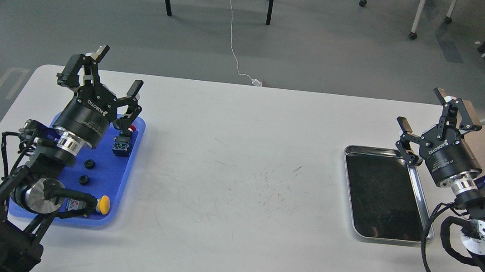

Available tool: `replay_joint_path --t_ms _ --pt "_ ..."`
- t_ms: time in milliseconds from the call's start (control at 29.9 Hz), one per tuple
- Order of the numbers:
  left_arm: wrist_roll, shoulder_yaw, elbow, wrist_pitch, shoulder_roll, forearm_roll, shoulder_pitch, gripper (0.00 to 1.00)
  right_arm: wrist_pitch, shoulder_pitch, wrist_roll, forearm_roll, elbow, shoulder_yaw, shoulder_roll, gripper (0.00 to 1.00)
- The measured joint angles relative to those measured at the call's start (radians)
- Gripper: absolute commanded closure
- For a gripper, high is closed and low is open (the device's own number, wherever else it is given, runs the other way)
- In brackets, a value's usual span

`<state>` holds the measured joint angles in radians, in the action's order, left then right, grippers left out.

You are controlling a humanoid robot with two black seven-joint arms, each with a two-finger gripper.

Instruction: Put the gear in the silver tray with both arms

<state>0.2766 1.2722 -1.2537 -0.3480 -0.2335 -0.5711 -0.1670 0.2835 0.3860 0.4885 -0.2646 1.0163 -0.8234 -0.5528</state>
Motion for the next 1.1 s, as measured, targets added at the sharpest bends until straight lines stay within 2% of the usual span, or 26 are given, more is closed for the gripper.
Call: replay_joint_path --t_ms 334,736,903,1103 --pt "-0.003 -0.004 -0.001 0.036 -0.017 0.001 -0.007 0.02 -0.001 0.010 0.000 -0.001 -0.019 0.008 0.010 0.01" --pt "-0.017 -0.030 0.045 0.031 -0.087 0.029 -0.010 0.02 -0.006 0.019 0.000 -0.005 -0.017 0.040 0.009 0.01" --pt "0.022 -0.120 0.025 0.020 -0.101 0.019 0.003 0.02 -0.006 0.019 0.000 -0.007 -0.014 0.050 0.011 0.01" --pt "0.058 -0.140 -0.039 -0.010 -0.165 -0.106 0.002 0.02 -0.006 0.032 0.000 -0.007 -0.014 0.085 0.011 0.01"
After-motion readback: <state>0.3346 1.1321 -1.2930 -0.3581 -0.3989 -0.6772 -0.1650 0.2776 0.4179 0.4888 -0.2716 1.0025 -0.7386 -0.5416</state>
